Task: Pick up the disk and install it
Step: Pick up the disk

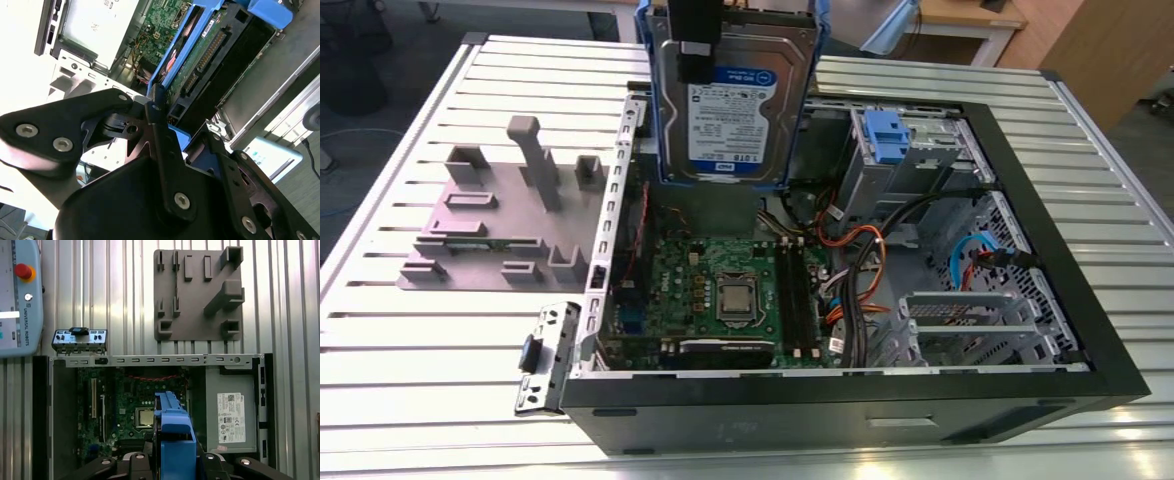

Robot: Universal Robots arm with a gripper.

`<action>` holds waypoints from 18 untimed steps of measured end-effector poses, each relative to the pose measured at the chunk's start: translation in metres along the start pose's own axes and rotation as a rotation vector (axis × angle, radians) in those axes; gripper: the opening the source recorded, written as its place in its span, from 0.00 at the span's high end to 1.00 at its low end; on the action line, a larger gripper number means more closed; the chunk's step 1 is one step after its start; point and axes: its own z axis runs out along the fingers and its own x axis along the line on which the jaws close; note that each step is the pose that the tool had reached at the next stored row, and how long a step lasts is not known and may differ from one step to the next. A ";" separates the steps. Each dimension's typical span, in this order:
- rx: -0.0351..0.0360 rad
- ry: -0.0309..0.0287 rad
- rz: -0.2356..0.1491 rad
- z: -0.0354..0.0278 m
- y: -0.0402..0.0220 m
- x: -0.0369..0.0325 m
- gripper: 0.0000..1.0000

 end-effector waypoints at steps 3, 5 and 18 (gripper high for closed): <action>0.0001 -0.0001 0.000 0.0002 -0.0009 0.0004 0.64; 0.0001 -0.0002 0.000 0.0004 -0.0013 0.0007 0.64; 0.0001 -0.0002 0.000 0.0009 -0.0039 0.0022 0.64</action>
